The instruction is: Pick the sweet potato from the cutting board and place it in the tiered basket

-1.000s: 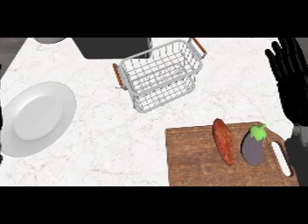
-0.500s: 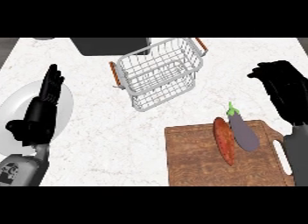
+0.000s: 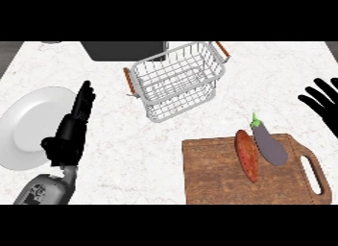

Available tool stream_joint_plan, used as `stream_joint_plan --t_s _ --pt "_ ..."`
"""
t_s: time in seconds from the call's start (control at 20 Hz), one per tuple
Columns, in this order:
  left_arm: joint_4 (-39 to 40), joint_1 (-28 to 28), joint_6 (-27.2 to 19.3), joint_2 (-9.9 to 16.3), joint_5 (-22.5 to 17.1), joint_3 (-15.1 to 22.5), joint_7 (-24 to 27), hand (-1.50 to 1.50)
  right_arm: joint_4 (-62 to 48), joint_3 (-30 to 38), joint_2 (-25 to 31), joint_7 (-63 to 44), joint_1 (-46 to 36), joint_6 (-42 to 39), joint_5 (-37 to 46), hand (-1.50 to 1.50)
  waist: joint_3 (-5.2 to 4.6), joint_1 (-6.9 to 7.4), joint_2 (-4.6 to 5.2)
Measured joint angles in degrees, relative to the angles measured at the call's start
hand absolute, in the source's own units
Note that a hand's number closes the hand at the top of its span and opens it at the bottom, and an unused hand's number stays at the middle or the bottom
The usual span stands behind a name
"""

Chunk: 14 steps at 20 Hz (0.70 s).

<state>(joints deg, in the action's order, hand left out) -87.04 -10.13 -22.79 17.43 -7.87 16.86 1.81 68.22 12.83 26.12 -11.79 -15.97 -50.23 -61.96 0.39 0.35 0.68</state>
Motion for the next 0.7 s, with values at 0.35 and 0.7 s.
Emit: stream_joint_plan --t_s 0.35,0.7 --pt "0.14 -0.23 -0.48 -0.7 0.78 0.73 -1.06 0.0 5.09 5.08 14.57 1.22 -3.25 -11.78 11.05 -1.5 -0.19 -0.44 -0.46" --pt "0.61 -0.72 -0.83 -1.58 1.4 1.24 -1.6 0.0 21.35 7.21 19.13 1.32 -7.2 -13.31 28.1 -1.5 -0.24 -0.31 -0.68"
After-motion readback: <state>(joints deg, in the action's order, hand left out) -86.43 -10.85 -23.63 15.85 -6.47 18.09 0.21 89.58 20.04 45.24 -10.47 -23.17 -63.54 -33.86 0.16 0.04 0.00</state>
